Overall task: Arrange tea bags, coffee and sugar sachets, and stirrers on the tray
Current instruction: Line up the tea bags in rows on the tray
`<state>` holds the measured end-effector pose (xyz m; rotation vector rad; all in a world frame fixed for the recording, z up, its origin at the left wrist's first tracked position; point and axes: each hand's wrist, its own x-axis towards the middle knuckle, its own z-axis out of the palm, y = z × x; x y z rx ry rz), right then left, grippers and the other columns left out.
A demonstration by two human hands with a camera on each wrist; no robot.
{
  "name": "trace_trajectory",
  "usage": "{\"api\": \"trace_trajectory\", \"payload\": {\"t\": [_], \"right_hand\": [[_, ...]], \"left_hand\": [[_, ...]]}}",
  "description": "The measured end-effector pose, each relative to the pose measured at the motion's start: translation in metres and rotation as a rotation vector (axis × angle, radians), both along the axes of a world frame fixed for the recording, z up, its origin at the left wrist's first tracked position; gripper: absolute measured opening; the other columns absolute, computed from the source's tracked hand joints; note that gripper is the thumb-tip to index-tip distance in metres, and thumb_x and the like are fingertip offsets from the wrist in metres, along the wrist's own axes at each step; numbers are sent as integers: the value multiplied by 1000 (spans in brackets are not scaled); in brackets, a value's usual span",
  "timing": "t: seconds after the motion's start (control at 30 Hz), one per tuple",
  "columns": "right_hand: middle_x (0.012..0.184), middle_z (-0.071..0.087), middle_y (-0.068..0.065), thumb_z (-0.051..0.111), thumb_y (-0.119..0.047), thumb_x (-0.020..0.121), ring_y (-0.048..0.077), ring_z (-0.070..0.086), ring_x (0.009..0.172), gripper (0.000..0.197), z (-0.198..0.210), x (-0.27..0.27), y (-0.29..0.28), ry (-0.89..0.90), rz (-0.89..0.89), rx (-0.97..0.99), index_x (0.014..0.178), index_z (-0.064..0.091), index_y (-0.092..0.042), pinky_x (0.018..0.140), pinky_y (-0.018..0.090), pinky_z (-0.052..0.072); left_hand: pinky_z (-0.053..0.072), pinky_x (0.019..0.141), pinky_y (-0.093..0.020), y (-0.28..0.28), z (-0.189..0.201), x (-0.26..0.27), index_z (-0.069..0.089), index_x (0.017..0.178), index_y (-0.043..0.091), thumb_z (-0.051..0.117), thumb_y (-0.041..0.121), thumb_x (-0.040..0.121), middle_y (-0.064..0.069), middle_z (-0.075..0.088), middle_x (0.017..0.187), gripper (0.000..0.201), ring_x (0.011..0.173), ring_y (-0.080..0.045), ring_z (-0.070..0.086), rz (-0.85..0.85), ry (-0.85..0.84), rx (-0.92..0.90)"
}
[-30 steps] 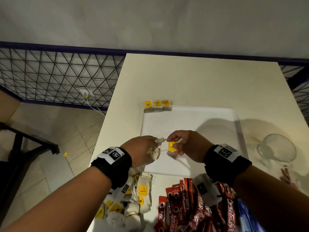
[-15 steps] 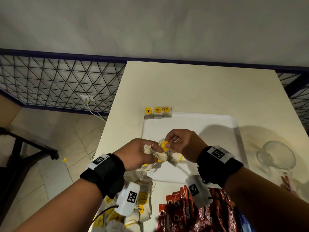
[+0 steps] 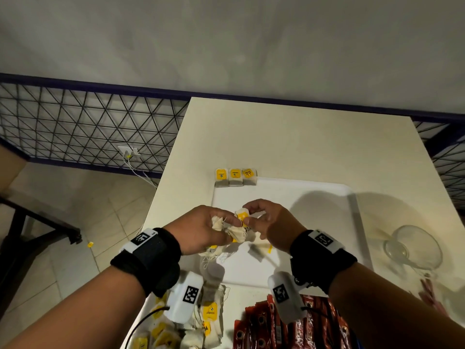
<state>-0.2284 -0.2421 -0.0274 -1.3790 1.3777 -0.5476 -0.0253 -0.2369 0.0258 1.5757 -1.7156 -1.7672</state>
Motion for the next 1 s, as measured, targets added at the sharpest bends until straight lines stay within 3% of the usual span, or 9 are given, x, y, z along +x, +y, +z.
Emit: {"api": "trace_trajectory", "payload": {"t": [0.07,0.17,0.27,0.37,0.5,0.6,0.7,0.83,1.0], "right_hand": [[70,65,-9,64,-16,89,7,58,64,5,1,1,-4,-40,30,50,86,66,-20,61,23,47],[60,61,-3,63,-12,89,10,53,56,12,-1,0,-19,-78,-76,52,78,63,-16,55,23,46],[58,57,3,65,-11,88,17,50,56,12,-13,-4,-44,-116,-239,79,77,63,-15,51,25,43],[60,55,4,64,-7,88,17,47,55,9,-26,-4,-71,-112,-329,117,80,62,-11,47,24,41],[64,55,10,65,-8,87,20,46,54,11,-42,-1,-94,-29,-379,169,80,57,-12,48,27,39],[70,63,11,69,-16,84,23,53,55,14,-54,-2,-104,91,-375,156,78,57,-18,54,32,48],[67,65,4,71,-23,82,20,58,55,12,-57,-1,-108,193,-337,96,79,60,-20,66,36,53],[62,60,-3,73,-24,81,17,56,54,13,-59,-1,-112,237,-337,63,80,61,-20,67,33,51],[73,62,-6,73,-29,81,19,61,73,13,-63,0,-112,345,-323,24,79,62,-24,70,26,48]], "left_hand": [[32,42,-14,-6,-1,1,72,104,18,67,-1,83,5,62,62,29,40,-4,39,-4,-15,-4],[33,42,-17,-13,-5,7,72,103,22,66,1,83,-8,71,95,30,43,-8,39,17,-30,-12],[35,45,-18,-13,-11,21,73,103,25,69,4,82,-5,72,103,29,46,-10,42,59,-18,11],[44,62,-29,-7,-17,36,73,100,35,71,20,72,10,69,116,32,74,-25,60,60,-4,14],[44,68,-29,-1,-24,54,73,100,39,68,21,69,14,68,116,36,86,-32,65,70,-3,20],[48,83,-40,4,-25,64,73,101,38,69,22,68,20,66,119,37,107,-40,60,94,6,34],[46,70,-31,4,-27,70,74,99,37,72,13,74,19,66,117,34,91,-36,65,113,3,54],[40,51,-14,6,-29,69,75,102,21,67,-7,82,12,69,113,35,56,-2,55,144,10,64],[42,58,-7,7,-30,67,73,104,14,66,-10,82,15,69,113,34,67,4,63,161,38,80]]}}
